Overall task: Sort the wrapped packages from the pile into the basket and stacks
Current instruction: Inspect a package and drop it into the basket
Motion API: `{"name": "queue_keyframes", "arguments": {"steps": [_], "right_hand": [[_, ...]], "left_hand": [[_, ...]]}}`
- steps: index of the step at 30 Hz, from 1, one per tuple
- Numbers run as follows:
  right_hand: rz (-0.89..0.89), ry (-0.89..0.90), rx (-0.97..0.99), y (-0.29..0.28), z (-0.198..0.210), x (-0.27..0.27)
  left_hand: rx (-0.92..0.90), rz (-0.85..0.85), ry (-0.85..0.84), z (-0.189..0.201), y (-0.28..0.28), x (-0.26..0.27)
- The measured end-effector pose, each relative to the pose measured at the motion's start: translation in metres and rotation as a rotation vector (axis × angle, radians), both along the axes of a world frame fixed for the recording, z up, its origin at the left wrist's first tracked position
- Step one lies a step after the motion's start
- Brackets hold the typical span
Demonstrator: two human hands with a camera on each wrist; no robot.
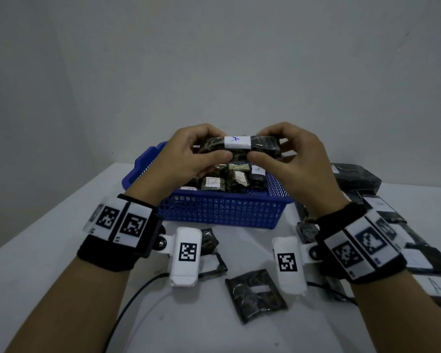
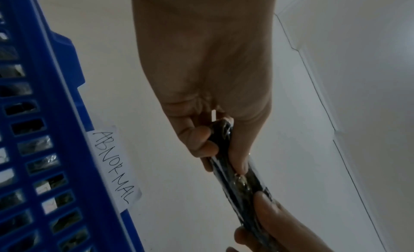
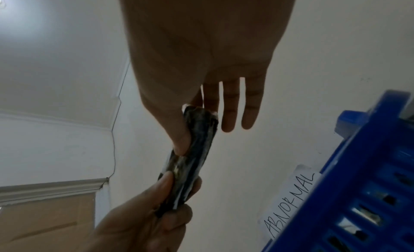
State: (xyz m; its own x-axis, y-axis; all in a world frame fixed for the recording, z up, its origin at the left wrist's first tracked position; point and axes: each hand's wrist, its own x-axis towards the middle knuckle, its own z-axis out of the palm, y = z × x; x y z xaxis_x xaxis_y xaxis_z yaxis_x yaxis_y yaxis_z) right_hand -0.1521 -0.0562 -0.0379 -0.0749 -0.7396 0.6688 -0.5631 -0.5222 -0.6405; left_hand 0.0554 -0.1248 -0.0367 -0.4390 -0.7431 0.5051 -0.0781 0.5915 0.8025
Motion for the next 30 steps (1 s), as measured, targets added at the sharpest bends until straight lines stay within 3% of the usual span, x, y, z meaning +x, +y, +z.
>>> {"name": "queue_keyframes", "arguments": {"steps": [4,7,13,18,24,30], "right_hand": [[-0.044,0.098,0.048,-0.003,-0.003,0.001],[-0.062,0.302,0.076,-0.005,0.002,0.001],[0.02,0.667,0.107,-0.033,0.057,0.019],[0.049,1.067,0.388,-0.094,0.091,0.036],[0.234,1.616,0.648,-0.155,0.061,0.06],[0.373,1.678,0.689,-0.178,0.019,0.057]], "left_hand": [[-0.001,0.038,-0.106,-0.001,-0.003,0.005],[0.026,0.022,-0.15,0.002,-0.005,0.015],[0.031,0.094,-0.124,0.023,-0.024,0.026],[0.164,0.237,-0.159,0.003,-0.059,0.035],[0.232,0.327,-0.14,-0.033,-0.078,0.044],[0.236,0.288,-0.143,-0.034,-0.079,0.042]]}}
